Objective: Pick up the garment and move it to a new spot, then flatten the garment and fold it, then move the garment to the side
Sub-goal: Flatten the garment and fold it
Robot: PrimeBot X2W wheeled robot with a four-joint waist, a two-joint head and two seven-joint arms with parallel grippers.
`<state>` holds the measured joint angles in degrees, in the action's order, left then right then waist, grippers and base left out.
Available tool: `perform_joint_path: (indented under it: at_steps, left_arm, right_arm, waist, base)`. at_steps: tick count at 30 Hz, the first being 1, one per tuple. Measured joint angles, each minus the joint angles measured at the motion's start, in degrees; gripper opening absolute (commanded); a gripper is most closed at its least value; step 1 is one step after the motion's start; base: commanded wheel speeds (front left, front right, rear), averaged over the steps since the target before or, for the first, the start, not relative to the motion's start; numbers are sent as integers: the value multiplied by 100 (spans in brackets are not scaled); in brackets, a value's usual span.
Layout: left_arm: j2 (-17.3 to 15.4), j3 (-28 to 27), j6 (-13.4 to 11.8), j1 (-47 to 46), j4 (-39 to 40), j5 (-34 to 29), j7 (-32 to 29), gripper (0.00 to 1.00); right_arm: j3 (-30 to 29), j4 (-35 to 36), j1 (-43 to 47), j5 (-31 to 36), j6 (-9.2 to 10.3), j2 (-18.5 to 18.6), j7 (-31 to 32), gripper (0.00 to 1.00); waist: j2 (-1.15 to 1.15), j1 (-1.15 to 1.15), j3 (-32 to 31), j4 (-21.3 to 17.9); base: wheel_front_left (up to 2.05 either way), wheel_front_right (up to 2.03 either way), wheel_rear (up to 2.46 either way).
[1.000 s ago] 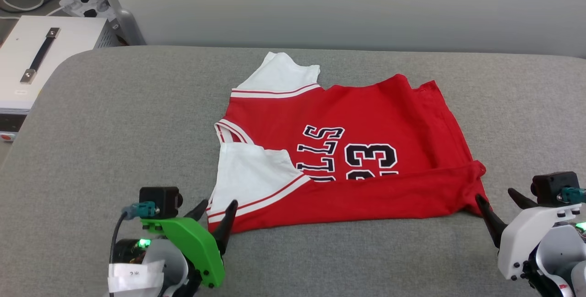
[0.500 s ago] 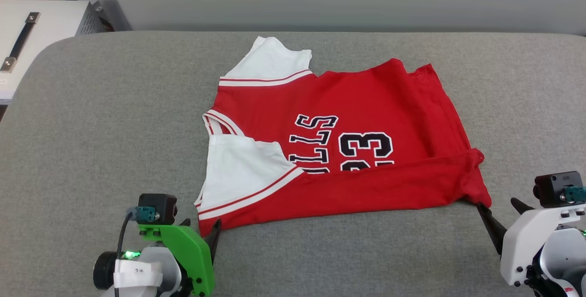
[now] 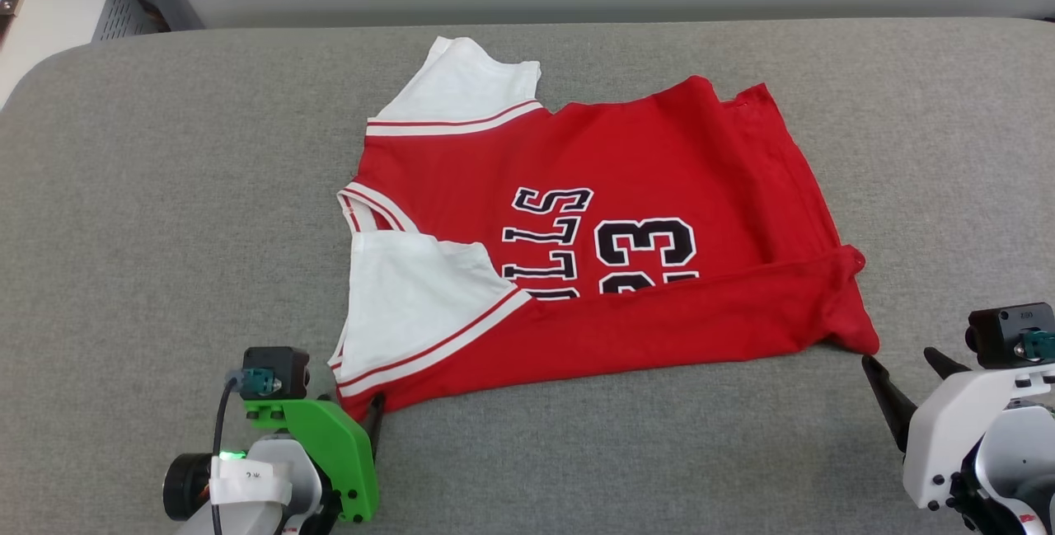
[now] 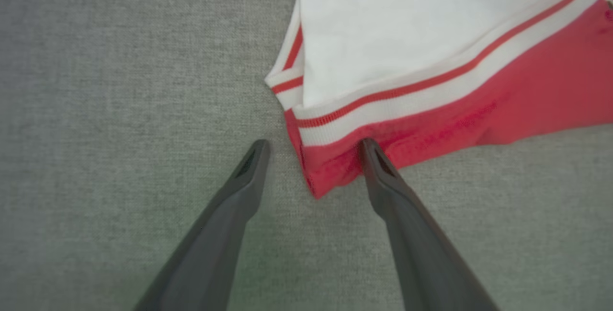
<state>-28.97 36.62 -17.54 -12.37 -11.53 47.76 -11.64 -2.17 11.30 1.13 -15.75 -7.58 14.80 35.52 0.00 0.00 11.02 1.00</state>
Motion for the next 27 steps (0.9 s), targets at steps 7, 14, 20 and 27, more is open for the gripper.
perform_joint_path:
  at_steps: [7, 14, 20, 27]
  left_arm:
    - [41, 16, 73, -148, -292, 78, -191, 11]
    - [74, 12, 214, -176, -289, 166, -244, 0]
    - [-16, -90, 196, -105, 314, 144, 56, 0]
    - [-167, -102, 89, -104, 989, 58, 49, 0]
  right_arm:
    - [20, 0, -12, 27, 0, 0, -48, 100]
    - [-29, -89, -20, 51, 0, 51, -48, 100]
    - [-176, -355, -230, 177, 0, 136, -10, 100]
    - [-199, -1103, -740, 359, 0, 27, 207, 100]
  waist:
    - [0, 0, 82, -29]
    - [0, 0, -40, 6]
    - [0, 0, -143, 230]
    - [0, 0, -59, 412]
  base:
    - [0, 0, 0]
    - [0, 0, 0]
    - [0, 0, 0]
    - [0, 0, 0]
